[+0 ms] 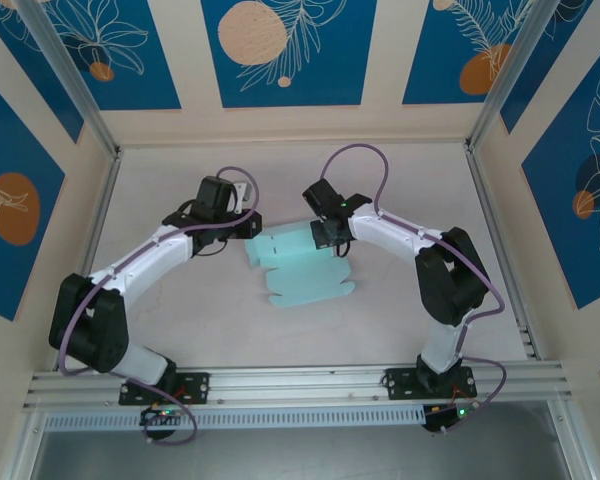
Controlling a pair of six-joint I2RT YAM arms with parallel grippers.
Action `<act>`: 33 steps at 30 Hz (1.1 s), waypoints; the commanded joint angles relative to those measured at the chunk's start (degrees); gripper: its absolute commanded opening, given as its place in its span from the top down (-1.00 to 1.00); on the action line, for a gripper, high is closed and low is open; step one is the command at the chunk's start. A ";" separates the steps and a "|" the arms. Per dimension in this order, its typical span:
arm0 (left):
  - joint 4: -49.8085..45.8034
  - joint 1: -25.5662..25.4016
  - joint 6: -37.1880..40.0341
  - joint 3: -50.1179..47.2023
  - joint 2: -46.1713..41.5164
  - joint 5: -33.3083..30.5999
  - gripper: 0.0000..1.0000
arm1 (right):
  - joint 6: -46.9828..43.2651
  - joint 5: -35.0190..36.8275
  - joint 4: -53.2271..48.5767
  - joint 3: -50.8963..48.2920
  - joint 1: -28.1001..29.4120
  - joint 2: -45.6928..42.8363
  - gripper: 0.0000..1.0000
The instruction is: Fold the paper box
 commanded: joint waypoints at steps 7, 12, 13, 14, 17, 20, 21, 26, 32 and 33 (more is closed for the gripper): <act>5.84 -1.44 -4.87 -2.85 2.27 -6.15 0.59 | 3.12 1.17 3.19 -2.07 -0.22 0.43 1.00; 6.24 -2.73 -5.32 -1.92 4.31 -5.39 0.60 | 4.00 1.25 3.51 -2.15 -0.26 0.86 1.00; 6.57 -3.08 -5.57 -2.14 4.55 -5.01 0.60 | 4.28 1.28 3.51 -2.14 -0.32 0.95 1.00; 6.87 -3.37 -5.81 -2.32 4.61 -4.79 0.60 | 4.39 1.30 3.57 -2.03 -0.32 1.03 1.00; 7.13 -4.11 -6.61 -3.22 4.55 -5.16 0.61 | 4.76 1.22 3.73 -1.86 -0.34 1.36 1.00; 7.98 -4.49 -7.71 -4.50 4.12 -5.64 0.63 | 5.21 1.02 4.03 -1.79 -0.34 1.65 1.00; 8.10 -4.65 -8.05 -5.07 3.87 -5.95 0.63 | 5.33 1.06 4.04 -1.76 -0.30 1.68 1.00; 9.46 -4.65 -10.39 -9.54 0.83 -10.77 0.63 | 5.89 0.86 4.79 -2.11 -0.34 1.87 1.00; 13.30 -4.61 -11.79 -11.25 1.52 -10.58 0.62 | 5.93 0.73 5.31 -2.07 -0.07 1.97 1.00; 14.17 -4.62 -11.97 -11.17 2.04 -10.19 0.62 | 5.89 0.94 5.35 -2.07 -0.03 1.97 1.00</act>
